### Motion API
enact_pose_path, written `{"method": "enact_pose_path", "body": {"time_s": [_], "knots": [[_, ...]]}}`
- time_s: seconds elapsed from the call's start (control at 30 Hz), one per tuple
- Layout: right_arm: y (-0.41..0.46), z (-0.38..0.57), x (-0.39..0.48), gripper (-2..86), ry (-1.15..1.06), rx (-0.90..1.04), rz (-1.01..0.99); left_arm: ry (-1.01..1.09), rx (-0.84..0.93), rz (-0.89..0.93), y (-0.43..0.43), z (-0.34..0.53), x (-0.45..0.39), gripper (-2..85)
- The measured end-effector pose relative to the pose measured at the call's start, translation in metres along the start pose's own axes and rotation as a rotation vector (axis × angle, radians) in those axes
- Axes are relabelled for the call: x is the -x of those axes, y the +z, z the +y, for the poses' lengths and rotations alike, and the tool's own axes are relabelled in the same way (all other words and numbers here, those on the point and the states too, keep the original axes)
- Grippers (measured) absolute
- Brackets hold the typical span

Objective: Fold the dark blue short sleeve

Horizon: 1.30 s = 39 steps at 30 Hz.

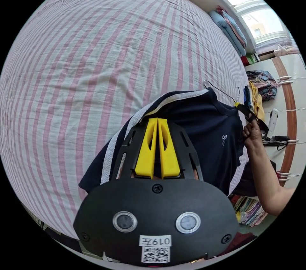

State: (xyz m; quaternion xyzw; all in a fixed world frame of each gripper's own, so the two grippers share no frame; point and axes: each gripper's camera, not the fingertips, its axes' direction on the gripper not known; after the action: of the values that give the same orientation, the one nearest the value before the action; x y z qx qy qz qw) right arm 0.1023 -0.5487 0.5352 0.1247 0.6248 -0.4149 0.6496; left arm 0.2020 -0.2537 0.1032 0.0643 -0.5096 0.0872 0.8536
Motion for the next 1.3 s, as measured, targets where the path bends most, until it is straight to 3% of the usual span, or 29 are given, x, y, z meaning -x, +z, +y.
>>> {"method": "enact_pose_path", "body": {"time_s": [0.1,0.37,0.63,0.77,0.97,1.3], "knots": [[0.031,-0.010,0.033,-0.9,-0.141,0.047,-0.046,-0.021,0.005,0.017,0.014,0.004,0.002,0.6],[0.081,-0.022,0.049,-0.9,-0.140,-0.055,-0.265,0.083,0.050,-0.078,0.059,0.015,-0.023,0.6],[0.041,0.056,0.091,-0.9,-0.459,-0.248,-0.157,0.143,0.095,-0.149,0.103,0.034,-0.047,0.5],[0.026,0.098,0.090,-0.9,-0.494,-0.275,-0.179,0.216,-0.043,-0.107,0.087,0.064,-0.077,0.6],[0.006,0.132,0.074,-0.9,-0.471,-0.326,-0.370,0.250,-0.235,-0.068,0.046,0.137,-0.126,0.6],[-0.042,0.124,0.055,-0.9,-0.489,-0.602,-0.544,0.184,-0.305,-0.051,0.019,0.234,-0.182,0.6]]}}
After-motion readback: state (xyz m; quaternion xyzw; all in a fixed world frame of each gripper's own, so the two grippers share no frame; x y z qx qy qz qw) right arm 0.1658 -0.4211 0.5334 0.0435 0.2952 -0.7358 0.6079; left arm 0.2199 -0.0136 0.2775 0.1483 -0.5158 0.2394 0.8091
